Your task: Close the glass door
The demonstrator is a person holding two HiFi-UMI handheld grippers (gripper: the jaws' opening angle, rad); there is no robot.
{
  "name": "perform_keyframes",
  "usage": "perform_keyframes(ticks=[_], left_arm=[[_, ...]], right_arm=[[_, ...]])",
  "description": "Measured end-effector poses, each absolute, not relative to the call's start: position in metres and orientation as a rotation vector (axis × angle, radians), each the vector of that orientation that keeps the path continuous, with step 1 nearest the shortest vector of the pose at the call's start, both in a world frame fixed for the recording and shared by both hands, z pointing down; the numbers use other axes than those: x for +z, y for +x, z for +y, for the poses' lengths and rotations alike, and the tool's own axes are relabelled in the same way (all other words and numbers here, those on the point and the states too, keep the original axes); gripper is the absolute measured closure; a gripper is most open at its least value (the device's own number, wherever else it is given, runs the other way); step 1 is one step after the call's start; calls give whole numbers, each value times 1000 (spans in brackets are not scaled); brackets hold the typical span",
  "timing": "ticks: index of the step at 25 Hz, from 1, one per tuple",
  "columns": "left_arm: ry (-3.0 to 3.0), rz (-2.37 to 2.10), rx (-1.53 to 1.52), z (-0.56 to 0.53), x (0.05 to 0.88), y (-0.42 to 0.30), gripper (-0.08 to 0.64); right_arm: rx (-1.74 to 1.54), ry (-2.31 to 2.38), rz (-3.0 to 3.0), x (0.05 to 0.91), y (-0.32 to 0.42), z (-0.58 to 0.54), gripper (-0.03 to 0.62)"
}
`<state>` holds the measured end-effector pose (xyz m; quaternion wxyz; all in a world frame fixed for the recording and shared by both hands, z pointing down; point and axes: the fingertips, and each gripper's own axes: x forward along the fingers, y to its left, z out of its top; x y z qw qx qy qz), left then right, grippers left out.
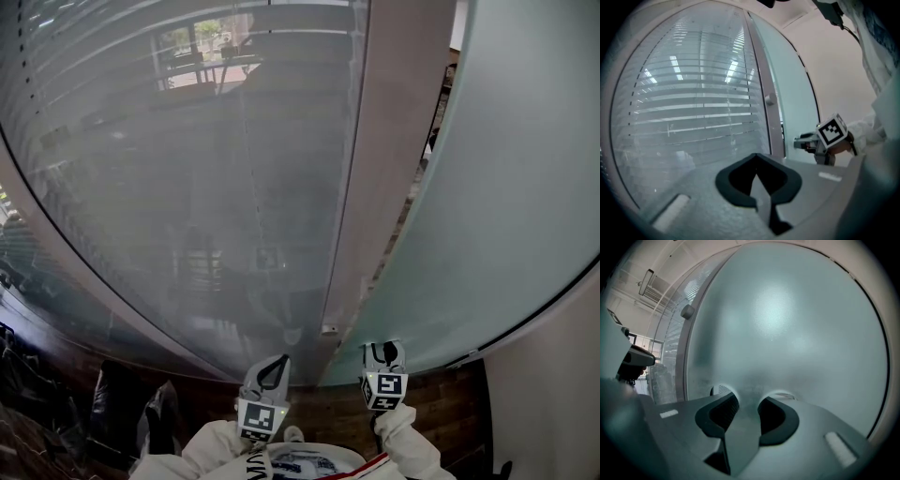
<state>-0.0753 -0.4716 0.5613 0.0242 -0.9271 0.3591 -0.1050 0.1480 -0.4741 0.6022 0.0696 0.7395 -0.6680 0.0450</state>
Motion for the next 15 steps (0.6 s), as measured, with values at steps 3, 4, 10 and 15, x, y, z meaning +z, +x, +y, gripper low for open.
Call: perform_keyframes(ticks=[3, 4, 10, 15], left_arm=[[-2864, 1123, -328, -471, 562, -79, 557], [-2864, 1126, -330, -471, 562, -81, 557], [-2862, 1143, -333, -471, 566, -86, 557], [-2861, 1162, -334, -470, 566, -88, 557]], right_arm=[[135, 2229, -2006, 602, 150, -476, 460], [133, 2230, -2005, 602, 151, -477, 460], [132, 2236, -1999, 604, 153, -484, 462], [128, 2238, -2001, 603, 157, -490, 460]])
